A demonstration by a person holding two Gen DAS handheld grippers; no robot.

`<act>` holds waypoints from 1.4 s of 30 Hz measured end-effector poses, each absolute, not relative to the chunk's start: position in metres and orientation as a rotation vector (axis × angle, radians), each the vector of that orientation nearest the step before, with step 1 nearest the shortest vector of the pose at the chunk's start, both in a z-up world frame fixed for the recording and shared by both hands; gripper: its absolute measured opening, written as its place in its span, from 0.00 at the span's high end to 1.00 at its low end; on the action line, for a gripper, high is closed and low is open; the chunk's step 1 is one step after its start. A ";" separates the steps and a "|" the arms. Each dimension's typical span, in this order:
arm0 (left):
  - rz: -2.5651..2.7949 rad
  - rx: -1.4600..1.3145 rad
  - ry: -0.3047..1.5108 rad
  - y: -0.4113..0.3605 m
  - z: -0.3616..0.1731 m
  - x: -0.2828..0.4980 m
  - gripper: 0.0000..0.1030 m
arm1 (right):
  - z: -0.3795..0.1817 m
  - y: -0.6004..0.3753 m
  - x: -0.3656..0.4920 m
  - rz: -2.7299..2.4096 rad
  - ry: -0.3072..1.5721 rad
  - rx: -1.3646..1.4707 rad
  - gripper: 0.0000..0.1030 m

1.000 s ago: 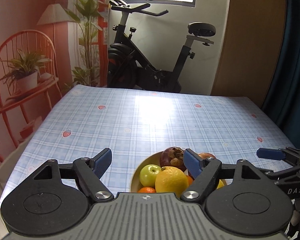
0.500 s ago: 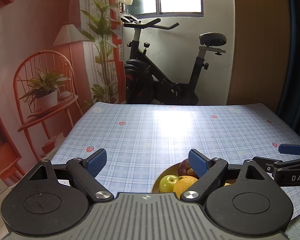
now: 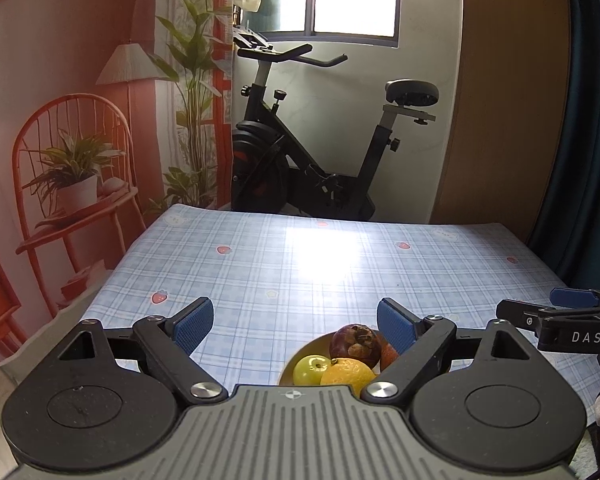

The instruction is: Organize fruits

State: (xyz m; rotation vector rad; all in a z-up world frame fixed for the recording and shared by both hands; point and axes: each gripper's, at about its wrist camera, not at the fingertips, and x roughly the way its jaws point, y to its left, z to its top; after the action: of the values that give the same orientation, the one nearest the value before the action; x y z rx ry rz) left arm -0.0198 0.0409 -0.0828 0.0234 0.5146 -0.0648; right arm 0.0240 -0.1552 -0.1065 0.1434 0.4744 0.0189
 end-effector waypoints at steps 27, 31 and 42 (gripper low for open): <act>-0.088 0.014 0.451 0.039 -0.058 -0.033 0.10 | -0.067 -0.139 0.007 -0.002 0.425 0.076 0.00; -0.088 0.013 0.452 0.039 -0.058 -0.033 0.10 | -0.065 -0.138 0.007 -0.002 0.423 0.077 0.00; -0.095 0.012 0.455 0.041 -0.057 -0.031 0.10 | -0.065 -0.139 0.007 -0.001 0.424 0.079 0.00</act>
State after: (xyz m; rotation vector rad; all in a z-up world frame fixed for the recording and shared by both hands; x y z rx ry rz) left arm -0.0312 0.0409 -0.0571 0.0116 0.4553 -0.0951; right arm 0.0067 -0.1389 -0.0649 0.0786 0.4241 -0.0013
